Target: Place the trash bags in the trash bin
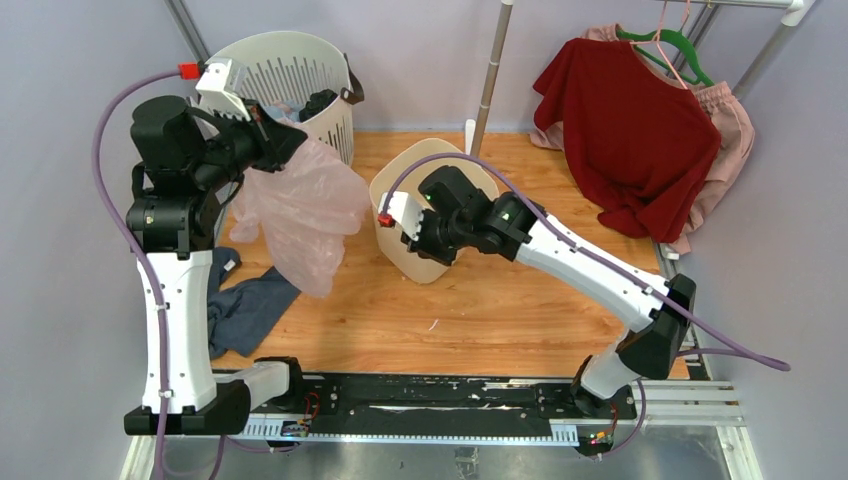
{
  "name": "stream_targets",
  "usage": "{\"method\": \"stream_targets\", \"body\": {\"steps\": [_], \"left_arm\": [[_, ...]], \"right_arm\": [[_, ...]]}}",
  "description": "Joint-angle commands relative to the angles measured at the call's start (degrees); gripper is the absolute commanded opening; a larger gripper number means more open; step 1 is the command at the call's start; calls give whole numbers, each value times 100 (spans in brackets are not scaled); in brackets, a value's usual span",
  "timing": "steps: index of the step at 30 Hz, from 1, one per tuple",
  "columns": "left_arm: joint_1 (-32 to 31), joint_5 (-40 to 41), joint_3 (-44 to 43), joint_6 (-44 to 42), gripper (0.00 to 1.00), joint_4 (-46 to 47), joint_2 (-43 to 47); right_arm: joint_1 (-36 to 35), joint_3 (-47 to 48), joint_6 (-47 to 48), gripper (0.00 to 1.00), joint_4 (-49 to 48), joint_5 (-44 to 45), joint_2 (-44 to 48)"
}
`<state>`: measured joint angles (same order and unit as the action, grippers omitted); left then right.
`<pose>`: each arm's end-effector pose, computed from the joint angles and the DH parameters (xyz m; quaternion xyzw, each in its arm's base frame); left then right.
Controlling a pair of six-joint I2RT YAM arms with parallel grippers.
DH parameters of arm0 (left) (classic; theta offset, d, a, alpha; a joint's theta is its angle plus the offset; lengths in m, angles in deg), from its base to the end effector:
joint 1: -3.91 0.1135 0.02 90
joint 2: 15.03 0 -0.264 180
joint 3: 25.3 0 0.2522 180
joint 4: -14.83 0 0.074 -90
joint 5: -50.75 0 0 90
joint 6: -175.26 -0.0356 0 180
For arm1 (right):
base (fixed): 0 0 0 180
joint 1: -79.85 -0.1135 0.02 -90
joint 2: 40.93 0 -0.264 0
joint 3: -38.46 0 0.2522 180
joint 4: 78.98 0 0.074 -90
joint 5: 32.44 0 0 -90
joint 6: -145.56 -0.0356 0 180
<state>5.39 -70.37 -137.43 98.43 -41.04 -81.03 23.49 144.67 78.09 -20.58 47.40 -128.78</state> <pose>0.1908 -0.0135 0.5188 0.0776 0.7526 -0.2673 0.5968 0.1792 0.2807 0.3866 -0.6025 0.6735 0.1992 0.3791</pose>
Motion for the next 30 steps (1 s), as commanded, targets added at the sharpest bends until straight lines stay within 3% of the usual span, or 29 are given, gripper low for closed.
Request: {"method": "stream_targets", "body": {"steps": [1,4,10,12,17,23,26,30], "left_arm": [[11,-110,-496,125,0,127,-132],[11,-290,-693,244,0,301,-158],[11,-620,-1028,523,0,805,-201],[11,-794,-1087,687,1,1152,-183],[11,-1283,-1065,1313,1,2470,-71],[11,-1703,-645,2800,2,5258,108],[11,-1662,-684,3164,1,5893,104],[11,-1491,-598,3366,0,6598,187]], "right_arm": [[291,372,129,7,-353,-124,-84],[351,410,45,29,-313,-87,-98],[354,442,-97,52,-332,-240,81],[354,507,-181,79,-312,-323,185],[354,574,-510,84,-491,-368,818],[411,747,-1242,86,-855,-205,1509],[485,849,-1624,86,-750,-943,1633],[508,840,-2162,87,-914,-714,1714]]}}
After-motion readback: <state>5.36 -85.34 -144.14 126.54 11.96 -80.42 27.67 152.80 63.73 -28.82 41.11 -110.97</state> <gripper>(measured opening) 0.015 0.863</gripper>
